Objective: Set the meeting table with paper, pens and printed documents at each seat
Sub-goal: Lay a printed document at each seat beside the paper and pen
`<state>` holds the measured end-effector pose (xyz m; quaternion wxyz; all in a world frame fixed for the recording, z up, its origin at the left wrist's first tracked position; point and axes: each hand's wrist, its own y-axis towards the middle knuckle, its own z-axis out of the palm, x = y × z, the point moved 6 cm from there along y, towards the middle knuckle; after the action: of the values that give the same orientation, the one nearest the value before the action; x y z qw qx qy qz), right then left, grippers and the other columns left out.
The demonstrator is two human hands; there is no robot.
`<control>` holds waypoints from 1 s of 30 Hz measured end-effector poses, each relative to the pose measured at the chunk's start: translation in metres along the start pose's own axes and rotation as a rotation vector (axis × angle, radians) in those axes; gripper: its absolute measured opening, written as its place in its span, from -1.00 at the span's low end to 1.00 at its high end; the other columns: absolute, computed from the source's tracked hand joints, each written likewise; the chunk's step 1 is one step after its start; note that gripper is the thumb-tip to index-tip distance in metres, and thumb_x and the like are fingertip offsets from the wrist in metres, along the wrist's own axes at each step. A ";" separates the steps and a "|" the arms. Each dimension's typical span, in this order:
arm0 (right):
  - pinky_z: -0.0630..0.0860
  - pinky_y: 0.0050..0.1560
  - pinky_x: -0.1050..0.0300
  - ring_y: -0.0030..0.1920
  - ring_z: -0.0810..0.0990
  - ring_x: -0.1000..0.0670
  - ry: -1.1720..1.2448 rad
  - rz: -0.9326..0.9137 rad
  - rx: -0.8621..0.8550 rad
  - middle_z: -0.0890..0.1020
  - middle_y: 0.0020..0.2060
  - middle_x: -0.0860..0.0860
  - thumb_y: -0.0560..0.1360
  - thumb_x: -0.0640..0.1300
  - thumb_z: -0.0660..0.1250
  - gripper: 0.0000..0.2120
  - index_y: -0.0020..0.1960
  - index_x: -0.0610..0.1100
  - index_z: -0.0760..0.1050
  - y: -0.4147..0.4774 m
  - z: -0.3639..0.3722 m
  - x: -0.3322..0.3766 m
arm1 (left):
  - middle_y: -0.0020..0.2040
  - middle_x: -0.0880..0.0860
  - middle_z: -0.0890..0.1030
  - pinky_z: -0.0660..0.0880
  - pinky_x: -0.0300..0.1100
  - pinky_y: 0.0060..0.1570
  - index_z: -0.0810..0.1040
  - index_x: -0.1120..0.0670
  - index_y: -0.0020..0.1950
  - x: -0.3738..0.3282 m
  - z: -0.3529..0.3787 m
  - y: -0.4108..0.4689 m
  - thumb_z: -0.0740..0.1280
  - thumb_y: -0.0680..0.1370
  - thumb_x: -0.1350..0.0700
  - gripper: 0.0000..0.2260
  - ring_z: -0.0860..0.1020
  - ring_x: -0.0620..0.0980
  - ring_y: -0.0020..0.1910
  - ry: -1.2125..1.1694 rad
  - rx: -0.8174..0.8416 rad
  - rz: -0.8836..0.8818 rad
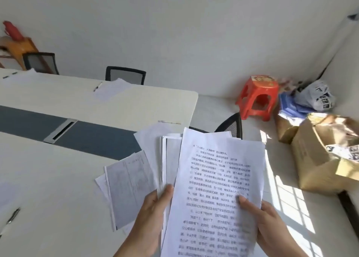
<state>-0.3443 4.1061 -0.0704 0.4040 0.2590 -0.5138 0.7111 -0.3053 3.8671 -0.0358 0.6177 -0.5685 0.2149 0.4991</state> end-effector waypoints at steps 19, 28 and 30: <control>0.52 0.11 -0.43 0.00 0.65 -0.40 0.071 -0.298 -0.661 0.72 -0.10 -0.24 0.34 -0.26 0.51 -0.80 -0.04 -0.20 0.65 0.051 -0.294 0.139 | 0.06 0.04 0.69 0.52 -0.06 0.05 0.53 0.10 0.13 0.054 0.310 0.107 0.41 0.41 -0.04 -0.64 0.66 0.02 0.05 0.071 0.107 -0.165; 0.63 -0.02 -0.24 -0.11 0.70 -0.19 0.040 -0.436 -0.780 0.75 -0.21 -0.09 0.23 -0.07 0.55 -0.72 -0.10 -0.15 0.67 0.146 -0.341 0.246 | 0.00 -0.08 0.61 0.17 -0.08 0.42 0.52 0.03 -0.02 0.010 0.416 0.246 0.45 0.32 -0.03 -0.70 0.45 -0.05 0.19 0.028 0.247 -0.158; 0.64 -0.12 -0.15 -0.10 0.71 -0.17 0.027 -0.481 -0.777 0.75 -0.20 -0.06 0.24 -0.04 0.53 -0.71 -0.09 -0.15 0.66 0.168 -0.348 0.276 | -0.06 -0.11 0.63 0.21 -0.05 0.41 0.55 0.04 -0.04 -0.010 0.439 0.277 0.48 0.33 -0.01 -0.72 0.48 -0.07 0.13 0.040 0.272 -0.143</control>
<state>-0.6177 4.4942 -0.0597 0.6315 0.1907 -0.6624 0.3550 -0.6807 4.2259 -0.0481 0.7187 -0.5031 0.2517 0.4086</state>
